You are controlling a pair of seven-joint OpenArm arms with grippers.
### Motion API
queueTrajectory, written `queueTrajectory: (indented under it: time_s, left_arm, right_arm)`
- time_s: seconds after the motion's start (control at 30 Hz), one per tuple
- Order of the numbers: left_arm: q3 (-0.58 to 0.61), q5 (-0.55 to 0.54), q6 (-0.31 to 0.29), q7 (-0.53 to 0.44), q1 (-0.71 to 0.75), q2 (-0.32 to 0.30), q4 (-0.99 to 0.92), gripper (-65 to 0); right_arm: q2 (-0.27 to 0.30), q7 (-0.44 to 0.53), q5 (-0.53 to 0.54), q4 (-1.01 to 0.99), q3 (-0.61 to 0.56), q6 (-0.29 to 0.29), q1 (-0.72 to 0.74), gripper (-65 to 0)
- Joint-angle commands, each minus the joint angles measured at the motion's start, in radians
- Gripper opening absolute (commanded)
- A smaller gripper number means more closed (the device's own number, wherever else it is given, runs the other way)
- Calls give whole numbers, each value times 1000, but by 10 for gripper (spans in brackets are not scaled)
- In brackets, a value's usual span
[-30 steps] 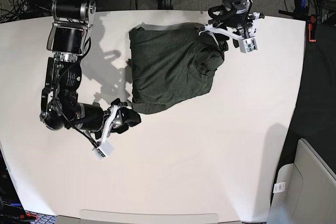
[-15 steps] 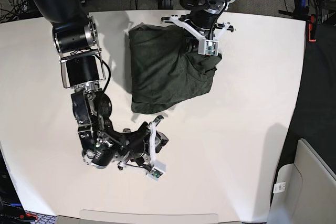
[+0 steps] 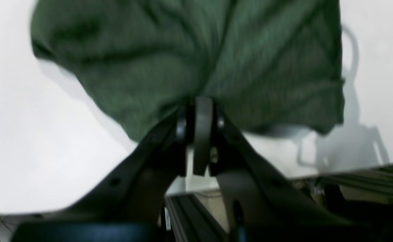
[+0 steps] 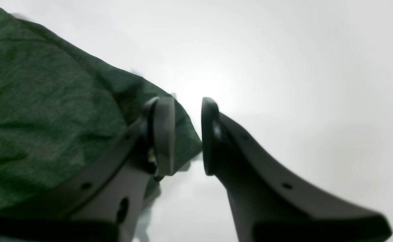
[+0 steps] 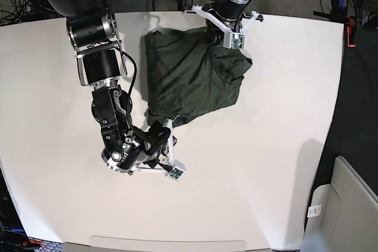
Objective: Fold the T-shirt properly
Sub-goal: 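Grasp the bundle's opposite edge with the right gripper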
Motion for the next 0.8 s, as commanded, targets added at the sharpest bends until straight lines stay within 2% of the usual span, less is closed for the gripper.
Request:
queueTrajectory:
  time_s: [0.0, 0.13, 0.4, 0.57, 0.77]
  left_arm:
    - [9, -1, -7, -25, 9, 2, 19, -639]
    - [45, -1, -7, -19, 4, 1, 19, -639]
    - [40, -3, -7, -8, -46, 1, -19, -639]
    - [37, -4, -7, 78, -132, 1, -48, -639]
    - [-6, -6, -7, 119, -200, -27, -57, -639]
  right_arm:
    - [-6, 20, 6, -8, 4, 2, 31, -525]
    - [-9, 58, 6, -65, -7, 2, 33, -525]
    - [-9, 90, 9, -97, -168, 2, 31, -527]
    - [2, 82, 11, -95, -174, 2, 7, -527]
    - [42, -13, 12, -34, -171, 2, -29, -527]
